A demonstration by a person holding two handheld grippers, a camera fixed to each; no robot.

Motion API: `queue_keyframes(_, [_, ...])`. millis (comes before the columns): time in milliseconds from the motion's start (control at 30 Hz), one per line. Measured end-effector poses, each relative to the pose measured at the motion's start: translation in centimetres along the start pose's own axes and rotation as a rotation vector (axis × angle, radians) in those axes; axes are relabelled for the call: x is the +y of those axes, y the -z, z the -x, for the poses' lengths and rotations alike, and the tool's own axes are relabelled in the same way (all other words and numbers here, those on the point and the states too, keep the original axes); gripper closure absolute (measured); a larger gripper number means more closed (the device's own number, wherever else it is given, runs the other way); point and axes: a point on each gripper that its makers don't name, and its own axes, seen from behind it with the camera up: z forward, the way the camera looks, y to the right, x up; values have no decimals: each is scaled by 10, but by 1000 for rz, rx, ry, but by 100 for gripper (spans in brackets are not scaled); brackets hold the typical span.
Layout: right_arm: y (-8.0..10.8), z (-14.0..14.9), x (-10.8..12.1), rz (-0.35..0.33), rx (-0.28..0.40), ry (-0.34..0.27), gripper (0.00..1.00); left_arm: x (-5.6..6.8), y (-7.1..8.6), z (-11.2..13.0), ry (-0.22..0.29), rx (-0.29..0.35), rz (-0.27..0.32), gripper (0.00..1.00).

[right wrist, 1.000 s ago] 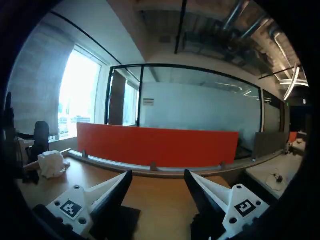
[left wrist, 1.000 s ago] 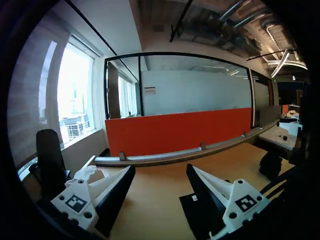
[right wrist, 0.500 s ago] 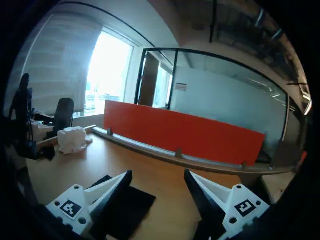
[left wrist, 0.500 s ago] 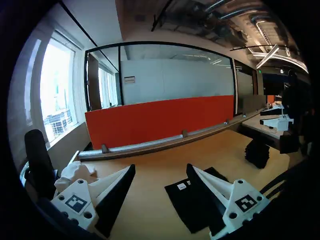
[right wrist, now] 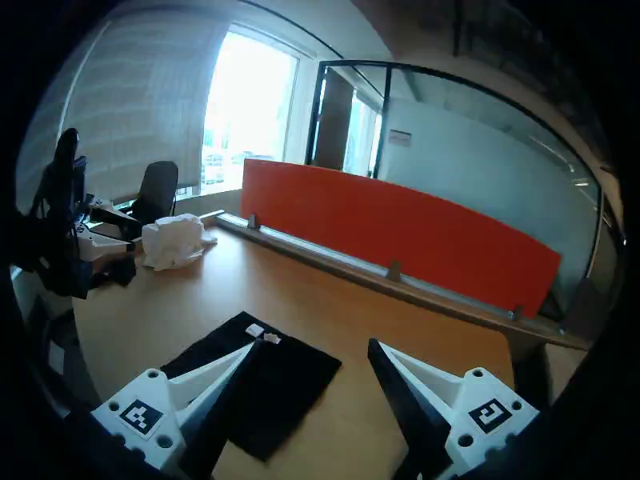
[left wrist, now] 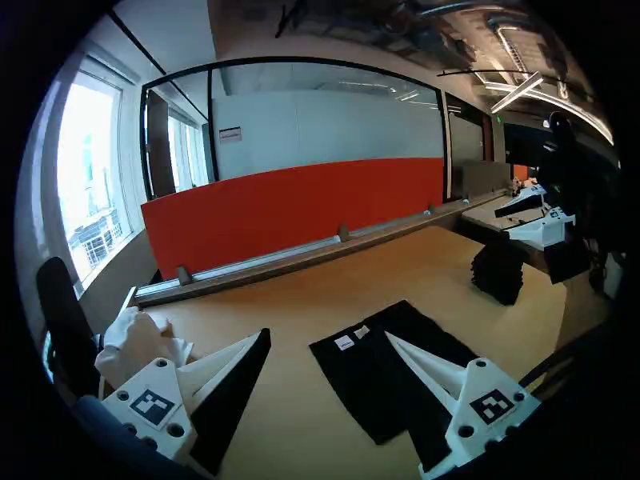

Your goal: Fold towel

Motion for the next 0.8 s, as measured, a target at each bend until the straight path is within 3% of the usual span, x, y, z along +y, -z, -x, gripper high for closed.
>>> queue_keyframes(267, [-5,15,-14,-57,-39,6,0,10,-8,12,-5,-22,31,5])
queue_keyframes(800, [-25,74,-28,-88,-109,-17,0,36,-31,55,-32,-70,76,5])
